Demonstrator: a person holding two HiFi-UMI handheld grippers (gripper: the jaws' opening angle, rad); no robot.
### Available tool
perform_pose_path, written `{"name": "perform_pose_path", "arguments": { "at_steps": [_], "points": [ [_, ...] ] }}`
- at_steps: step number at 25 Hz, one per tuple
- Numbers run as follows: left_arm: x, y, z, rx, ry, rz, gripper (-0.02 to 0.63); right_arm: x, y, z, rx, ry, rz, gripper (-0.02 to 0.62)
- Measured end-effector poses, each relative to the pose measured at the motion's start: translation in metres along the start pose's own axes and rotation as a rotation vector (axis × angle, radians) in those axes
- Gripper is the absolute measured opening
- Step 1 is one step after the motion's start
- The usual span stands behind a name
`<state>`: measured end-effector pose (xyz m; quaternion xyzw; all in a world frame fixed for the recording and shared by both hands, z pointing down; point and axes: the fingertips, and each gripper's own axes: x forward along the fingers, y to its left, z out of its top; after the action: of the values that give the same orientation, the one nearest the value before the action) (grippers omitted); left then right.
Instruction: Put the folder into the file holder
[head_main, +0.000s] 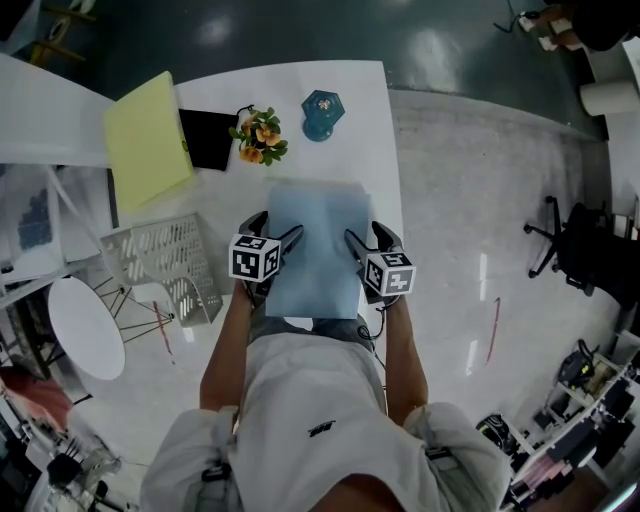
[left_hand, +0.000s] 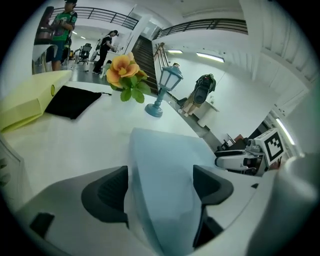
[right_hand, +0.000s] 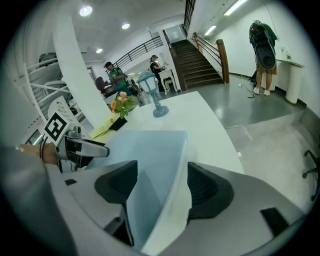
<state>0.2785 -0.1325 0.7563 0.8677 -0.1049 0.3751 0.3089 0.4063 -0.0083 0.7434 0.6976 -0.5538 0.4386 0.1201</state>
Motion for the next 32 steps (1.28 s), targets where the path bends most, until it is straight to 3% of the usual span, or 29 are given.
{"name": "perform_pose_path", "arguments": {
  "at_steps": [6,13,32],
  "points": [
    [0.008,-0.001,-0.005,-0.019,0.06,-0.016,0.413,0.01,-0.001,-0.004,0.056,0.032,0.024,0.298],
    [0.005,-0.002,-0.003,-0.01,0.075,-0.029,0.413,0.009,0.004,0.001,0.077,0.024,0.032,0.278],
    [-0.054,-0.03,0.06,0.115,-0.095,-0.023,0.392,-0.044,0.029,0.079,-0.036,-0.175,-0.009,0.261]
  ]
}}
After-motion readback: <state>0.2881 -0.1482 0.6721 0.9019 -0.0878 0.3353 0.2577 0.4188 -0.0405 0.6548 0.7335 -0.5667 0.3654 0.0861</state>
